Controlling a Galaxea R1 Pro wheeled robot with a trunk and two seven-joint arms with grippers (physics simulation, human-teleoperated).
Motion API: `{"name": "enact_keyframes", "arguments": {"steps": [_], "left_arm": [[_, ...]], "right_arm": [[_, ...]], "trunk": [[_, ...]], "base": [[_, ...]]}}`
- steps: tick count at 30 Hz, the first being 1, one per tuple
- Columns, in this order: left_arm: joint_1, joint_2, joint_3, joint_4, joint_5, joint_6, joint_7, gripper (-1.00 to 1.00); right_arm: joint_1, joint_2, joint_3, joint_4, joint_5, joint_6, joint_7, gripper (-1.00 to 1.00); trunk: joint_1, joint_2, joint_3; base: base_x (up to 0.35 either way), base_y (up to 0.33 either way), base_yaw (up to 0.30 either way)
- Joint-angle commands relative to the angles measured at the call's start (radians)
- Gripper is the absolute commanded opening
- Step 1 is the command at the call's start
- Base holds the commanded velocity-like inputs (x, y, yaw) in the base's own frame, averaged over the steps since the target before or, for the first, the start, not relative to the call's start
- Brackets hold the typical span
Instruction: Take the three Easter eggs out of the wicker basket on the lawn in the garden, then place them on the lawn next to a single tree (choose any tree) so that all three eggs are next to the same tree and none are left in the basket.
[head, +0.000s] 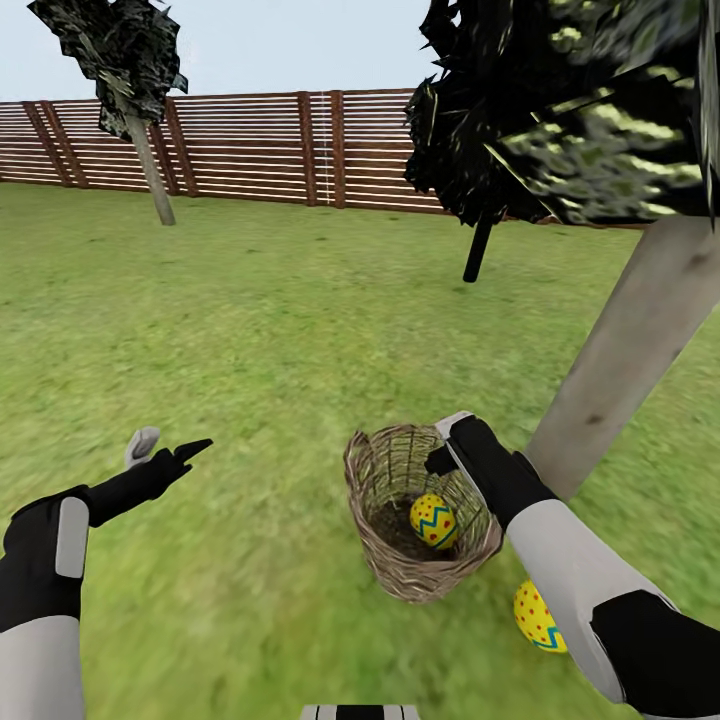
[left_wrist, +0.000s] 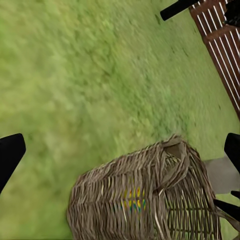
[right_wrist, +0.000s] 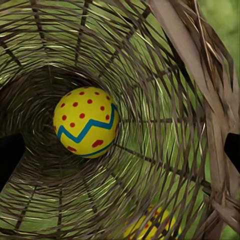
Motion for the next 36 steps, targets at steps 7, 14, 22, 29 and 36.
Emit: {"name": "enact_keyframes", "arguments": {"steps": [7,14,22,29,36], "left_arm": [[-0.001,0.001,0.0,0.0,-0.003,0.006,-0.006,1.0],[-0.001,0.001,-0.001,0.002,-0.004,0.005,-0.004,1.0],[-0.001,0.001,-0.001,0.008,-0.004,0.004,-0.005,1.0],[-0.001,0.001,-0.001,0.011,-0.004,0.004,-0.006,1.0],[-0.001,0.001,-0.001,0.012,-0.004,0.004,-0.005,1.0]], "right_arm": [[-0.009,0.0,0.002,0.018,0.045,-0.009,0.013,1.0],[-0.012,0.001,0.001,0.07,0.105,-0.108,0.017,1.0],[-0.011,0.002,0.003,0.079,0.131,-0.173,0.017,1.0],[-0.01,0.005,0.003,0.08,0.135,-0.177,0.017,1.0],[-0.011,0.005,0.001,0.141,0.137,-0.189,0.016,1.0]], "trunk": [[0.002,-0.002,-0.02],[0.005,-0.003,-0.047],[0.009,-0.005,-0.078],[0.012,-0.007,-0.105],[0.015,-0.008,-0.132]], "base": [[0.002,-0.001,0.0],[0.0,0.0,0.0],[0.0,0.0,0.0],[0.0,0.0,0.0],[0.0,0.0,0.0]]}}
